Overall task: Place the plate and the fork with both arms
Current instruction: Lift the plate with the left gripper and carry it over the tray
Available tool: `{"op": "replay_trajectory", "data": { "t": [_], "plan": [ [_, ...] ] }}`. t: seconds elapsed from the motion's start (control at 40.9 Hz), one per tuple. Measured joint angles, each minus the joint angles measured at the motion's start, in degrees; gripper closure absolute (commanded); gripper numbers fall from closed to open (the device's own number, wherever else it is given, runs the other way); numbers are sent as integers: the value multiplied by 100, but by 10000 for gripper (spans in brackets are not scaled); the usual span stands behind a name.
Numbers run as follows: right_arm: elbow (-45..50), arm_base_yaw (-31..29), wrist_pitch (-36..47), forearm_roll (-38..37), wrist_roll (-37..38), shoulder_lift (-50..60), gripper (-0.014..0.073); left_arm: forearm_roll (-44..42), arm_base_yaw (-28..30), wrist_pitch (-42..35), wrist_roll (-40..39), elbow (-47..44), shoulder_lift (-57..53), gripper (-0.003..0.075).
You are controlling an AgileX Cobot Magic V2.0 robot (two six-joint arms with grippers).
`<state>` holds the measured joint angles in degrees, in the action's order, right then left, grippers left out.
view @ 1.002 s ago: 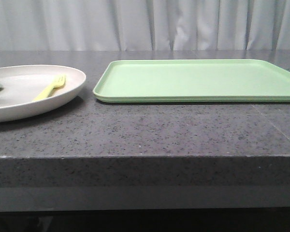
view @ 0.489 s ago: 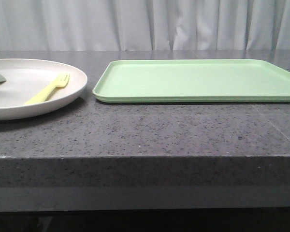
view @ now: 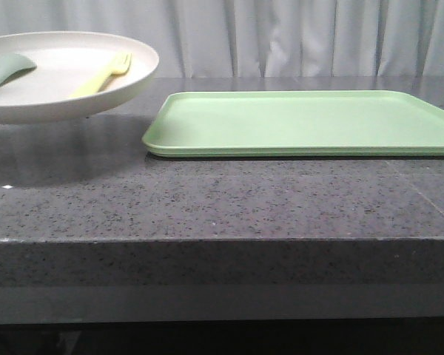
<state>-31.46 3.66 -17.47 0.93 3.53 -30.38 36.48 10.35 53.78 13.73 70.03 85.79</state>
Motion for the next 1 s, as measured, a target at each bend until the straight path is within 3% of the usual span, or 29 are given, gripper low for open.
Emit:
{"op": "replay_trajectory", "data": {
  "t": [0.171, 0.269, 0.685, 1.002],
  "plan": [
    [0, 0, 0, 0, 0, 0, 1, 91, -354, -203, -41, 331, 13, 739],
    [0, 0, 0, 0, 0, 0, 1, -117, -850, -275, -358, 676, 210, 739],
    [0, 0, 0, 0, 0, -3, 1, -884, -2879, -193, -1613, 2931, 2295, 738],
    [0, 0, 0, 0, 0, -3, 1, -908, -3519, -27, -2053, 4403, 3682, 738]
  ]
}}
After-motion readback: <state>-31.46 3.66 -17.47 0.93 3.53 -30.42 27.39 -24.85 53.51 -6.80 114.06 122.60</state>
